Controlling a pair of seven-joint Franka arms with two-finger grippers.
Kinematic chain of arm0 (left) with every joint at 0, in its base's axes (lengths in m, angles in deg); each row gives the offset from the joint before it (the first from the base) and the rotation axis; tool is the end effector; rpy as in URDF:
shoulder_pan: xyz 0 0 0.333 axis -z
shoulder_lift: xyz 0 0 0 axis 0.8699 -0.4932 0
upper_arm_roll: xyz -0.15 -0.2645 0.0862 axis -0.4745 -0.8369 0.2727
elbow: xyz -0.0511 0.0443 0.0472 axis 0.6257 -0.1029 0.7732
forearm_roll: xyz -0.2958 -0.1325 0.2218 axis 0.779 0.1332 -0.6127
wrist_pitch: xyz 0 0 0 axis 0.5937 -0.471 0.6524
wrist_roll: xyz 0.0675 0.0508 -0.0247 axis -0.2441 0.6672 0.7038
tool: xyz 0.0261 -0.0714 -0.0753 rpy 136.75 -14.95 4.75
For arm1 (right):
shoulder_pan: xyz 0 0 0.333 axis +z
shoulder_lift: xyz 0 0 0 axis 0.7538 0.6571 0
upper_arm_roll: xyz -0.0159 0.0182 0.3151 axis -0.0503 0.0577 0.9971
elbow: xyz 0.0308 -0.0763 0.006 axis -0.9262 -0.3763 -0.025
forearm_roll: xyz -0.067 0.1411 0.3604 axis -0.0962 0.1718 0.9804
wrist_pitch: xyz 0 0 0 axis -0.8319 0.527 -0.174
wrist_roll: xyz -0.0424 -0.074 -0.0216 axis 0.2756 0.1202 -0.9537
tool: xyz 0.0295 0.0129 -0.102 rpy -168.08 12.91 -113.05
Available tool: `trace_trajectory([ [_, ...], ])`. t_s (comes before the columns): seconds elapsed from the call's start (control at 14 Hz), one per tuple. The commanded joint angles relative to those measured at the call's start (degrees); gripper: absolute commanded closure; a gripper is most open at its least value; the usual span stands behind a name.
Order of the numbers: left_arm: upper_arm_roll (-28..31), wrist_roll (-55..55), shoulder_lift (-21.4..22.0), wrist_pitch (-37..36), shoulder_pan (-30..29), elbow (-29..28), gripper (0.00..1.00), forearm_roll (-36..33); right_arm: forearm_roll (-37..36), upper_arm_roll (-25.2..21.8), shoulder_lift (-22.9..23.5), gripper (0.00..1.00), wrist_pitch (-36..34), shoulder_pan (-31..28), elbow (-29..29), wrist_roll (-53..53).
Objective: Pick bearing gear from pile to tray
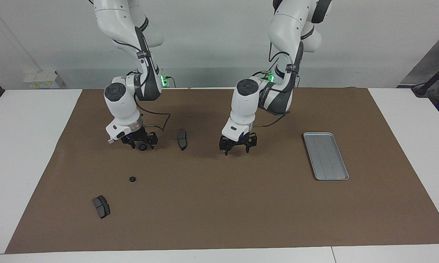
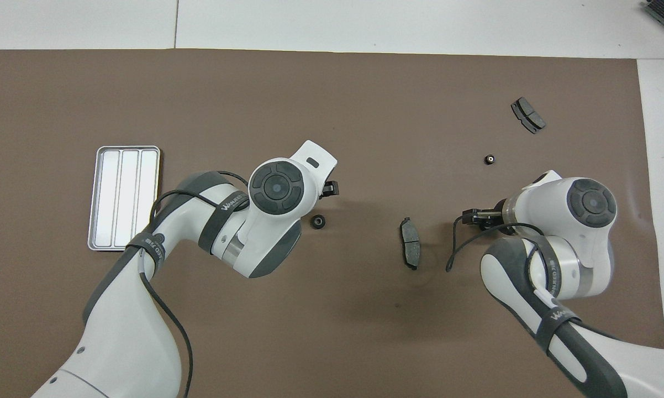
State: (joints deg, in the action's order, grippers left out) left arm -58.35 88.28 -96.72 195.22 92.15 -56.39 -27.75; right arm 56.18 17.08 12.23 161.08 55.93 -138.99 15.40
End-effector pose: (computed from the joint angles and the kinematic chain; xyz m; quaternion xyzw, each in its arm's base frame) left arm 0.5269 -0.3851 0.3274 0.9962 0.0346 0.0715 0.0367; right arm 0.5249 0.0465 0.2908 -0.9991 0.0410 -0.0130 0.0070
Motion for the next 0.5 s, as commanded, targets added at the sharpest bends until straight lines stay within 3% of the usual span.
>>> trace_trajectory([
  [0.0,0.9,1.2,1.1,3.1,2.3,-4.0,0.00,-1.5,-0.4,0.6,0.2,0.34,1.6,-1.2,-0.4,-1.1],
  [0.43,0.8,0.6,1.5,3.3,4.1,-5.4,0.02,-1.6,-0.4,0.6,0.2,0.82,1.6,-1.0,-0.8,-0.7],
])
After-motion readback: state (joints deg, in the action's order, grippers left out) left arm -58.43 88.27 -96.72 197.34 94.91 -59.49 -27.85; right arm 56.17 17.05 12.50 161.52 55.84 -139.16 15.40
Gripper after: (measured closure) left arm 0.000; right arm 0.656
